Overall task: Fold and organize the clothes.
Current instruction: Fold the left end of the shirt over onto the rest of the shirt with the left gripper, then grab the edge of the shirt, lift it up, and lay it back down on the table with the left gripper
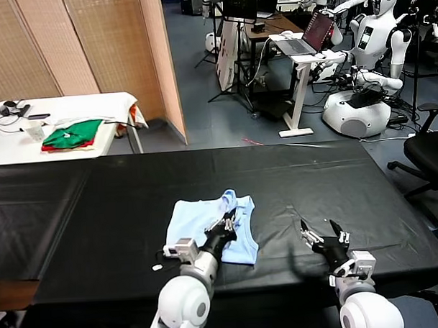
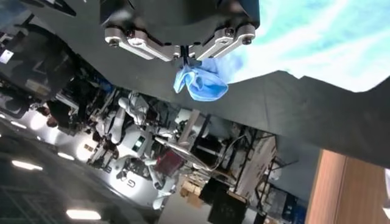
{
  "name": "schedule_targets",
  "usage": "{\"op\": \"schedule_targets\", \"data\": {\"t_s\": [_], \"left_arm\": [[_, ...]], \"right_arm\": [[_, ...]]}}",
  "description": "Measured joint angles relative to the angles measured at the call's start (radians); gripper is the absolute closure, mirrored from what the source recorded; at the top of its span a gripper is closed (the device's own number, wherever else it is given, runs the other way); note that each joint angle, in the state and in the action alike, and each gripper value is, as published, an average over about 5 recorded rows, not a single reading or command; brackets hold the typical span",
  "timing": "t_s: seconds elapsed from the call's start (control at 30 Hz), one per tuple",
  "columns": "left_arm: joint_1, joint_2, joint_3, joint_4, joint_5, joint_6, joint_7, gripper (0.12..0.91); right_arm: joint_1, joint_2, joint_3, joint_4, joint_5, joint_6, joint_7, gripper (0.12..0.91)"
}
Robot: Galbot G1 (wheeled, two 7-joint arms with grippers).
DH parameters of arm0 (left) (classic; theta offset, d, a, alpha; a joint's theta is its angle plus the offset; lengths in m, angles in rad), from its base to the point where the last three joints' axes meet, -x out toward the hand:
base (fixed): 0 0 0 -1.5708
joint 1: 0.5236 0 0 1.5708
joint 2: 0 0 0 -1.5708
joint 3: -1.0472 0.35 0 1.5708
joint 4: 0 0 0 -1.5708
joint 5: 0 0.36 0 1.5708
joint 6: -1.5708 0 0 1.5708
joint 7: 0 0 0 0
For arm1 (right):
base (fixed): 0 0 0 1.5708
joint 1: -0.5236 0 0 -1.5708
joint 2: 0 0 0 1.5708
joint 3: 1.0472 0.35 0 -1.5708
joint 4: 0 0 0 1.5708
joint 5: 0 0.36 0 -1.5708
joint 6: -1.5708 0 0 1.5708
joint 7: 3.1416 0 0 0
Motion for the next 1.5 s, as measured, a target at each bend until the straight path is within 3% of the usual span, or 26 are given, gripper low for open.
{"op": "schedule_targets", "data": {"t_s": [0.1, 0.17, 0.3, 0.43, 0.57, 0.77, 1.0, 1.3, 1.5], "left_arm": [[0.004, -0.015, 0.003, 0.017, 0.007, -0.003, 0.001, 0.843], [0.011, -0.027, 0.009, 0.025, 0.016, -0.008, 0.005, 0.776], [0.022, -0.050, 0.018, 0.034, 0.024, -0.026, 0.021, 0.539], [0.032, -0.058, 0.015, 0.019, -0.034, -0.050, 0.051, 0.281], [0.028, -0.053, -0.006, -0.018, -0.041, -0.063, 0.068, 0.141], [0.019, 0.050, -0.083, -0.047, 0.070, -0.106, 0.076, 0.124], [0.060, 0.186, -0.192, -0.068, 0.101, -0.126, 0.071, 0.123], [0.091, 0.198, -0.230, -0.054, 0.147, -0.139, 0.070, 0.123], [0.101, 0.197, -0.236, -0.044, 0.160, -0.148, 0.070, 0.123]], "right_arm": [[0.001, -0.009, -0.006, 0.000, 0.001, 0.000, -0.003, 0.118], [0.001, -0.014, -0.010, -0.001, 0.001, 0.000, -0.006, 0.118], [0.004, -0.029, -0.024, -0.006, 0.004, 0.002, -0.013, 0.118], [0.014, -0.048, -0.046, -0.009, 0.019, 0.001, -0.017, 0.118], [0.030, -0.071, -0.082, -0.001, 0.045, -0.007, -0.025, 0.118], [0.054, -0.108, -0.165, -0.001, 0.058, -0.022, -0.045, 0.118], [0.067, -0.108, -0.279, -0.028, 0.065, -0.050, -0.017, 0.118], [0.057, -0.122, -0.374, -0.040, -0.068, -0.026, -0.057, 0.172], [0.062, -0.124, -0.397, -0.052, -0.105, -0.024, -0.062, 0.198]]}}
